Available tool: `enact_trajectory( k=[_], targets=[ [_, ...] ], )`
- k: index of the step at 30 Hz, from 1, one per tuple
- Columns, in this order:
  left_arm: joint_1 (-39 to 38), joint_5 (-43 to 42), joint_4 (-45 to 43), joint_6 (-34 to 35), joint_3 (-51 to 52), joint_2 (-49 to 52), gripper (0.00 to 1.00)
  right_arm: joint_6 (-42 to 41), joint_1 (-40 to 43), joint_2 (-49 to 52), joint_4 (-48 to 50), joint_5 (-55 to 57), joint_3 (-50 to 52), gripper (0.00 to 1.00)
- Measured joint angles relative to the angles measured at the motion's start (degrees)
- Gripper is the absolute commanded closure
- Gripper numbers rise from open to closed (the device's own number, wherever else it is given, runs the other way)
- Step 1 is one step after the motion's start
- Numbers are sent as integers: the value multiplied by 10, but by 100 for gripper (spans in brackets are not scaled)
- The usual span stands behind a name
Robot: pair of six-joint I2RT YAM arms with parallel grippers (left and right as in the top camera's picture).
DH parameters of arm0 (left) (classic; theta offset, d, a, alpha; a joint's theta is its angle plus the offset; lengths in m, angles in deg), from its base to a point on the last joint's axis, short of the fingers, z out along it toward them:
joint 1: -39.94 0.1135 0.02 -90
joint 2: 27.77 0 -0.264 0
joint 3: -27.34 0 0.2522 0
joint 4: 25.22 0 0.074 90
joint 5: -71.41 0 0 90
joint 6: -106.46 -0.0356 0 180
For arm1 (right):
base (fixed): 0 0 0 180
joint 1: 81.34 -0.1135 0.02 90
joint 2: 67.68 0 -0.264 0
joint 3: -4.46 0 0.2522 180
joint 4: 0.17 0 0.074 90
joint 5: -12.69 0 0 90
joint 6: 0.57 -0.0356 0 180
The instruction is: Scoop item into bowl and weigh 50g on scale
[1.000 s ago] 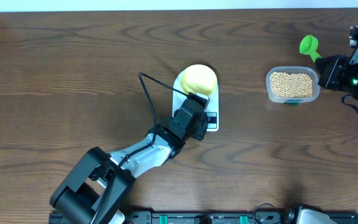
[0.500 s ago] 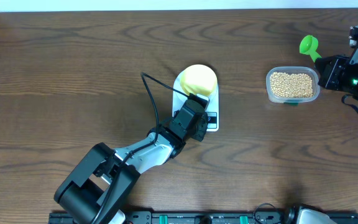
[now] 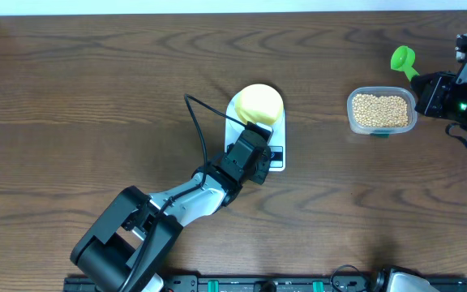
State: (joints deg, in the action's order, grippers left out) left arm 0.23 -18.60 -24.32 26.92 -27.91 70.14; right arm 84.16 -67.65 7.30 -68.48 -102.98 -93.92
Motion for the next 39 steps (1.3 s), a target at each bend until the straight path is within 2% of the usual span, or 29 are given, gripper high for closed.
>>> enact_trajectory(
  k=[39],
  targets=[
    [-2, 0, 38, 2, -23, 14, 93, 0, 0, 0, -7, 0, 0, 99]
  ],
)
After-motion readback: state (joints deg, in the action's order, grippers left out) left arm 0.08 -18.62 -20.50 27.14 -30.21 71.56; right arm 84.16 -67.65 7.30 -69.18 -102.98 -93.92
